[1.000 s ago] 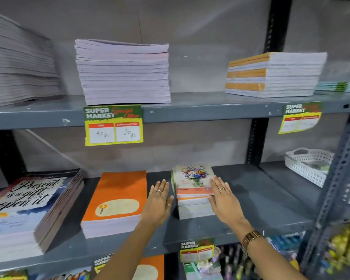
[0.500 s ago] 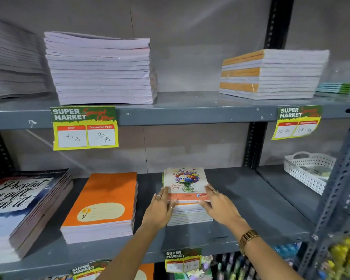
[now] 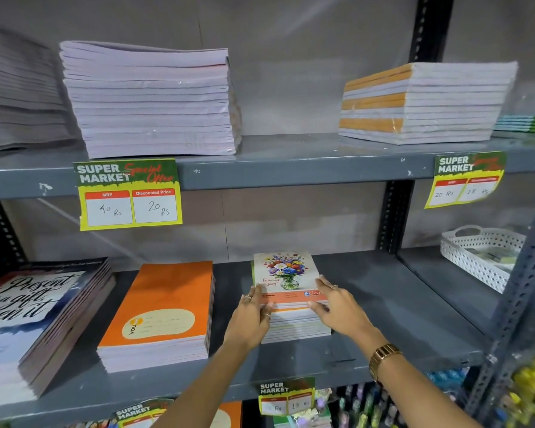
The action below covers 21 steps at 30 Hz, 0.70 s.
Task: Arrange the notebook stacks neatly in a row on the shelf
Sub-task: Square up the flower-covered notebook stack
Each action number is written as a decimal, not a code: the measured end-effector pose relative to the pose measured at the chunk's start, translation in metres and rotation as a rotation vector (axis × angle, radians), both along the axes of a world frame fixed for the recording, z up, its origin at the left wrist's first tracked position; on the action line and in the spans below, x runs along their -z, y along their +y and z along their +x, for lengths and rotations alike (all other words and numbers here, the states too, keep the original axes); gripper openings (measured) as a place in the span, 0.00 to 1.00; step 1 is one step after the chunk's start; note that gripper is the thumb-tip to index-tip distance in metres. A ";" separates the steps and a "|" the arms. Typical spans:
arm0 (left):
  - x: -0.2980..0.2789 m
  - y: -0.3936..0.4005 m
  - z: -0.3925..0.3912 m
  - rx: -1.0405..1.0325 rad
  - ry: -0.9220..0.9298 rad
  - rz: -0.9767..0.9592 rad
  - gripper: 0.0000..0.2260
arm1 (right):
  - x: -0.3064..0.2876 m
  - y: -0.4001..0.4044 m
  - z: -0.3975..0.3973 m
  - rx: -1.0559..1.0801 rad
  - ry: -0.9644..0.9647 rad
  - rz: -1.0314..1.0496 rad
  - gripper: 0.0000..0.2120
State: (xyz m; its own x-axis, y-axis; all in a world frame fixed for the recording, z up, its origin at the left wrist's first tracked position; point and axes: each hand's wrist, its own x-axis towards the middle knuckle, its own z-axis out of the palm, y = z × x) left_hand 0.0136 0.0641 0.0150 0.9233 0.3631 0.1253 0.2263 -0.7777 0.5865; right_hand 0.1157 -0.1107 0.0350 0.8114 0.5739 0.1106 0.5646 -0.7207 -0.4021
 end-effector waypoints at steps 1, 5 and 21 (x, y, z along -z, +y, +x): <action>-0.001 0.000 0.000 0.001 -0.011 -0.009 0.20 | 0.000 0.000 0.000 0.004 0.007 0.012 0.31; 0.000 -0.001 -0.003 0.009 -0.053 -0.042 0.21 | 0.001 -0.001 0.001 0.008 0.033 0.057 0.32; 0.010 -0.003 -0.004 -0.006 -0.055 -0.021 0.24 | 0.002 -0.003 0.000 -0.003 0.017 0.007 0.32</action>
State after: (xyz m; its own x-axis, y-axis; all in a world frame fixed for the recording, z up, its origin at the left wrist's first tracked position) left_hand 0.0098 0.0609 0.0048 0.9130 0.3716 0.1684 0.1975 -0.7637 0.6146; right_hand 0.1161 -0.1140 0.0330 0.8117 0.5753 0.1007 0.5594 -0.7164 -0.4170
